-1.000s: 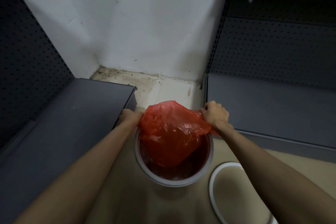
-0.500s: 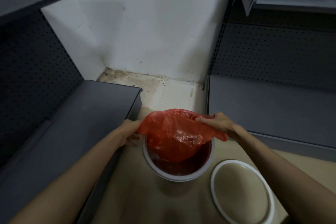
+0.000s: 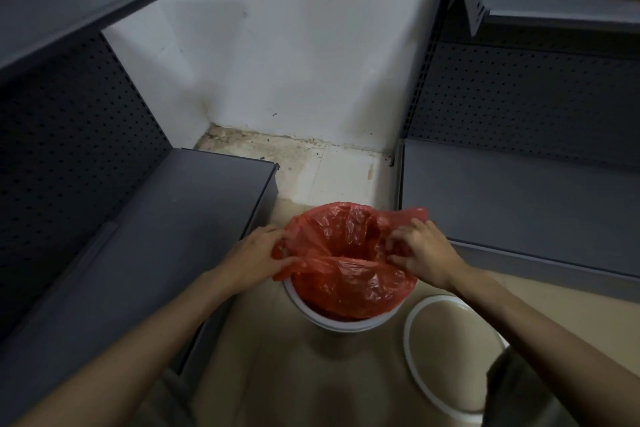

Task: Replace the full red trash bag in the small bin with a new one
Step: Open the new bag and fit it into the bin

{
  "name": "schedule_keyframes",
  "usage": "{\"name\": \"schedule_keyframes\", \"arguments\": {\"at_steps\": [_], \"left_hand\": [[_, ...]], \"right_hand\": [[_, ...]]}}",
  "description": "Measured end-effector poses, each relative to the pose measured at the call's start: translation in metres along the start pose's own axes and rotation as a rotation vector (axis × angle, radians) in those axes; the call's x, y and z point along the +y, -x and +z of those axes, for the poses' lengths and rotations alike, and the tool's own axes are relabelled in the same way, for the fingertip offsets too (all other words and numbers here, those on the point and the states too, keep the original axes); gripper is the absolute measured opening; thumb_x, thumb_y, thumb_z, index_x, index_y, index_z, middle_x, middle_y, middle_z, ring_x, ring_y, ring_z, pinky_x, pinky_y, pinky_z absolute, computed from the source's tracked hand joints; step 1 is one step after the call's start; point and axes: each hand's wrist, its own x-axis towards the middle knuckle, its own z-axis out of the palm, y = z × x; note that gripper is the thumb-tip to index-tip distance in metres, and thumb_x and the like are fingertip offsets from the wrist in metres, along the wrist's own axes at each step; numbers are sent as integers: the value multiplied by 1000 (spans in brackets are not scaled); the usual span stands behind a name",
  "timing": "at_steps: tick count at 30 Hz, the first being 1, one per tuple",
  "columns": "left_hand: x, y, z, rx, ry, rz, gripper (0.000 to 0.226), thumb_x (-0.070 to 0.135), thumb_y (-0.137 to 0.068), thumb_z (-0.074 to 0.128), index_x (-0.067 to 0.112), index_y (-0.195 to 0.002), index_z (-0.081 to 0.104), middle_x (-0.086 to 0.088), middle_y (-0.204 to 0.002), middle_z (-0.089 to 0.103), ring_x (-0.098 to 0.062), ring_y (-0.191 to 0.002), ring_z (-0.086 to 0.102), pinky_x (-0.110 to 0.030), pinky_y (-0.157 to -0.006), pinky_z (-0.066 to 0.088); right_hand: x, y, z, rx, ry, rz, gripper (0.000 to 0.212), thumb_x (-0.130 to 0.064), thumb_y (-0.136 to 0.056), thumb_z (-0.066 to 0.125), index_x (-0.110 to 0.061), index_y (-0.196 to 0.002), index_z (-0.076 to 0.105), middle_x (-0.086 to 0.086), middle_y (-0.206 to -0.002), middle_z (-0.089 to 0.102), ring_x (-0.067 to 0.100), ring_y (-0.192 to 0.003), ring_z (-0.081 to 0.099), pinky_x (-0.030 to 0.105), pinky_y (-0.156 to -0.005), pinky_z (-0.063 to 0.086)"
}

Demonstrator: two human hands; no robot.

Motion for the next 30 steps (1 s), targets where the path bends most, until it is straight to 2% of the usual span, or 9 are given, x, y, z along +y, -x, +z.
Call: {"name": "schedule_keyframes", "arguments": {"at_steps": [3, 5, 8, 13, 17, 21, 25, 27, 30], "left_hand": [[0, 8, 1, -80, -144, -10, 81, 82, -71, 51, 31, -133, 56, 15, -132, 50, -9, -121, 49, -33, -97, 45], [3, 12, 2, -97, -188, -16, 88, 83, -73, 52, 29, -142, 47, 11, -143, 44, -11, -127, 46, -36, -103, 43], [7, 16, 5, -134, -269, -11, 104, 90, -67, 50, 29, -150, 33, 7, -151, 36, -15, -132, 40, -41, -109, 38], [7, 24, 19, -189, -360, -53, 126, 98, -53, 48, 27, -153, 18, 2, -157, 27, -19, -142, 28, -49, -116, 24], [8, 29, 27, -207, -394, -52, 135, 95, -52, 53, 20, -155, 8, 0, -158, 21, -20, -145, 20, -53, -118, 18], [7, 31, 31, -251, -416, -77, 145, 93, -55, 56, 12, -156, -10, -4, -163, 2, -21, -150, 5, -57, -120, 7], [10, 34, 39, -234, -395, -88, 148, 94, -51, 56, 14, -154, -14, -2, -163, -1, -20, -150, 2, -59, -120, 5], [9, 36, 43, -239, -382, -112, 149, 94, -51, 54, 14, -154, -18, -2, -164, -6, -21, -151, -2, -61, -119, 6], [8, 36, 46, -261, -352, -140, 149, 95, -51, 54, 16, -152, -23, -3, -164, -12, -22, -152, -3, -63, -118, 6]], "right_hand": [[4, 12, 1, -46, -56, 5, 29, -54, -81, 63, -28, -95, 65, -7, -103, 67, 16, -103, 58, 30, -87, 38], [6, 22, 4, -58, -119, 5, 61, -74, -75, 54, -31, -118, 60, -4, -123, 62, 19, -117, 55, 35, -97, 42], [7, 34, 8, -114, -147, 59, 96, -89, -68, 41, -34, -145, 30, -3, -145, 46, 21, -132, 42, 41, -109, 37], [7, 50, 20, -152, -198, 62, 111, -92, -67, 40, -34, -152, -1, -3, -156, 26, 20, -142, 28, 41, -117, 27], [9, 60, 27, -116, -158, 29, 124, -93, -63, 44, -27, -153, -10, 0, -159, 18, 19, -145, 20, 34, -121, 16], [5, 64, 29, -152, -350, 144, 112, -89, -65, 50, -34, -152, 5, -3, -153, 30, 17, -139, 31, 41, -117, 28], [10, 60, 34, -100, -526, 244, 61, -72, -88, 40, -35, -136, 37, -6, -134, 52, 13, -120, 51, 43, -104, 45], [12, 58, 35, -90, -524, 242, 38, -44, -94, 53, -30, -128, 45, -4, -124, 58, 12, -109, 54, 38, -99, 47], [10, 61, 31, -89, -546, 189, 51, -18, -83, 69, -31, -127, 46, -6, -116, 58, 11, -103, 57, 25, -91, 47]]}}
